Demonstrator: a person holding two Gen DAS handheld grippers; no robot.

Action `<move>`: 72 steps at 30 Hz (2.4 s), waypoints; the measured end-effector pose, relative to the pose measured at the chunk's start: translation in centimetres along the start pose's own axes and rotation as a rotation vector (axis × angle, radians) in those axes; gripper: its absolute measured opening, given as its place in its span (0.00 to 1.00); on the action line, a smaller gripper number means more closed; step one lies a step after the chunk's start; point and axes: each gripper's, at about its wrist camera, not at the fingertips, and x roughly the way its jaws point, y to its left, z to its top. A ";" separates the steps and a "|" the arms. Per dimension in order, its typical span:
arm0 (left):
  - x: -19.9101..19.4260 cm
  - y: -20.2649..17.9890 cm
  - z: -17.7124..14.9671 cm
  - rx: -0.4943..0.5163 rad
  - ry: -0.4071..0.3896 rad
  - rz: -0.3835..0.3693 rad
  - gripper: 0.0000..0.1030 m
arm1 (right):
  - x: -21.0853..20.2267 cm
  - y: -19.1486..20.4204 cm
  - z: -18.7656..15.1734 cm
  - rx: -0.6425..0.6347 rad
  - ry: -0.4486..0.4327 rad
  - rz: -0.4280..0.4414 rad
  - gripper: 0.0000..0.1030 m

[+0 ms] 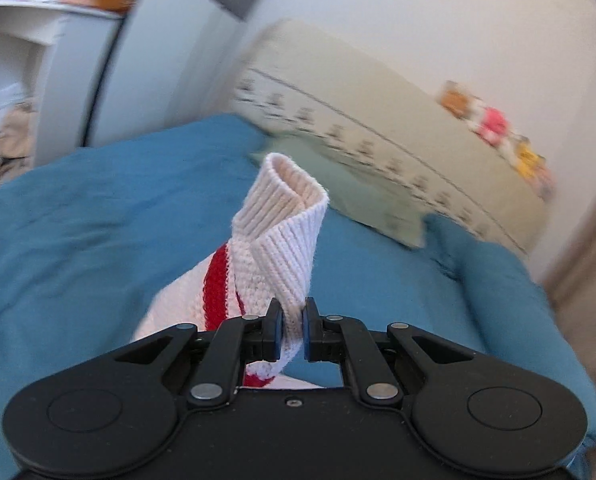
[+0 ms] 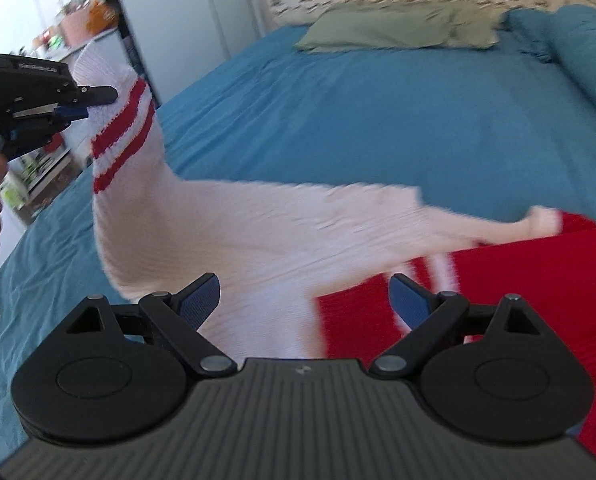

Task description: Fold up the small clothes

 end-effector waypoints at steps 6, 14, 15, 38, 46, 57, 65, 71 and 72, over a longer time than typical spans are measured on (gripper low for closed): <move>1.1 -9.0 -3.7 0.043 0.084 -0.123 0.09 | -4.2 -6.9 0.3 0.048 -0.018 -0.104 1.00; 6.1 -17.3 -11.7 0.087 0.259 -0.229 0.09 | -8.8 -16.4 -1.6 0.140 -0.012 -0.245 1.00; 7.1 -17.9 -13.3 0.099 0.284 -0.226 0.09 | -9.1 -17.5 -2.0 0.152 -0.011 -0.259 1.00; 8.1 -18.2 -18.9 0.429 0.328 -0.065 0.91 | -8.5 -23.5 -4.2 0.378 0.041 -0.159 1.00; 8.4 -12.4 -15.3 0.476 0.314 0.107 0.92 | -5.2 -19.4 -2.0 0.430 0.115 -0.114 1.00; 10.3 -9.9 -16.7 0.475 0.369 0.176 0.92 | 1.7 -16.0 -2.1 0.409 0.172 -0.390 0.69; 10.3 -9.0 -17.2 0.477 0.408 0.160 0.92 | -1.2 -17.0 -5.3 0.281 0.195 -0.428 0.69; 10.2 -8.4 -17.4 0.469 0.421 0.166 0.92 | -2.3 -18.1 -4.2 0.336 0.146 -0.343 0.68; 10.0 -8.4 -17.3 0.470 0.418 0.164 0.92 | -2.7 -18.5 -3.6 0.364 0.111 -0.322 0.68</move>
